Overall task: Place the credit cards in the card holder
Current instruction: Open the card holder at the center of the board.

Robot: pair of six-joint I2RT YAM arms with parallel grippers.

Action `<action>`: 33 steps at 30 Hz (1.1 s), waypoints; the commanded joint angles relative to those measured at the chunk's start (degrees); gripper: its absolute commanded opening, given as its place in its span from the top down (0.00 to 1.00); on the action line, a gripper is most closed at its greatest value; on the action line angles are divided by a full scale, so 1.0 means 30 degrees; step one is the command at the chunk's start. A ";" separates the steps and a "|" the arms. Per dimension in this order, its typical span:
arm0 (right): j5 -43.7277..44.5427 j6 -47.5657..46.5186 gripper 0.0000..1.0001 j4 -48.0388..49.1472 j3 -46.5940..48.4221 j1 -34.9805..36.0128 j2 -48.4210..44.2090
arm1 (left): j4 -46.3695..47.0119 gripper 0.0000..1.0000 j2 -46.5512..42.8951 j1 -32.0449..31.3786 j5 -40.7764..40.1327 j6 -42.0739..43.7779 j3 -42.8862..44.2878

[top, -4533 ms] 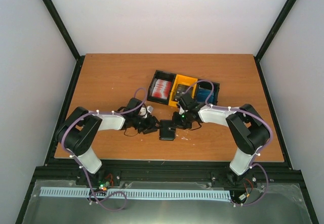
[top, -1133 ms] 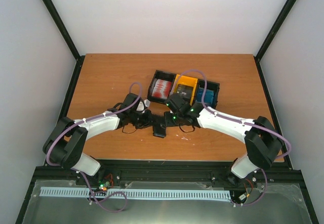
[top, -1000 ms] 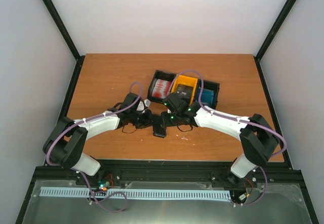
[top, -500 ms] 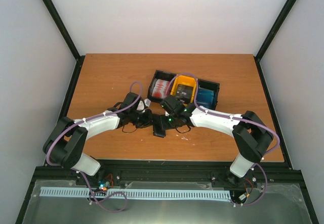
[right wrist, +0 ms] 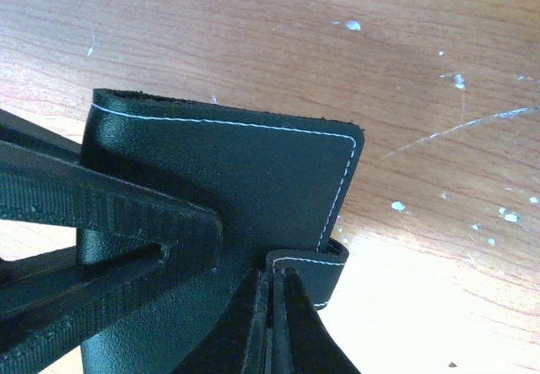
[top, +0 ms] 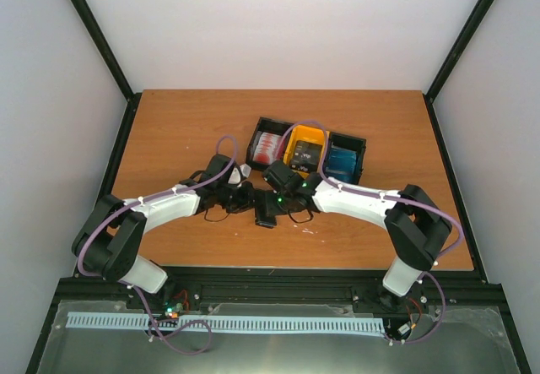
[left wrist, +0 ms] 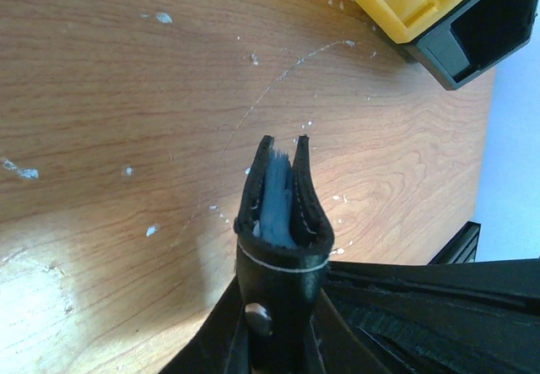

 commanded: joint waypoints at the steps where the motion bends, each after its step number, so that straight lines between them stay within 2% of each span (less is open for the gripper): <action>1: 0.4608 0.1450 0.97 -0.3228 -0.0524 -0.0271 0.0411 | -0.0267 0.99 -0.0351 -0.0128 0.0476 0.0442 0.0653; 7: 0.6670 0.2504 0.97 -0.4934 -0.0627 -0.0301 0.0260 | -0.0252 0.99 -0.0444 -0.0119 0.0404 0.0442 0.0515; 11: 0.7038 0.2754 0.97 -0.5344 -0.0545 -0.0466 0.0174 | -0.0276 0.99 -0.0533 -0.0136 0.0232 0.0388 0.0460; 13: 0.6633 0.2446 0.97 -0.4818 -0.0747 -0.0491 -0.0156 | -0.0120 0.99 -0.0608 -0.0124 0.0410 0.0422 0.0428; 15: 0.5303 0.1535 0.97 -0.2929 -0.1435 -0.0492 -0.1184 | 0.0021 0.99 -0.0665 -0.0145 0.0646 0.0544 0.0420; 16: 0.4606 0.1045 0.95 -0.1814 -0.1736 -0.0519 -0.1720 | 0.0074 1.00 -0.0714 -0.0140 0.0801 0.0609 0.0430; 21: 0.1454 -0.0013 0.59 0.0325 -0.2447 -0.1305 -0.3727 | 0.0478 0.99 -0.1361 -0.0124 0.1630 0.1149 0.0418; 26: -0.0858 0.0026 0.47 0.1697 -0.3147 -0.1896 -0.4328 | 0.0610 0.99 -0.1808 -0.0135 0.2088 0.1487 0.0582; 29: -0.0974 0.0208 0.47 0.1455 -0.3141 -0.1940 -0.4016 | 0.0799 0.99 -0.1916 -0.0121 0.2316 0.1556 0.0597; 33: -0.0834 0.0532 0.57 0.1104 -0.3507 -0.2083 -0.3825 | 0.0751 0.99 -0.2070 -0.0124 0.2292 0.1582 0.0659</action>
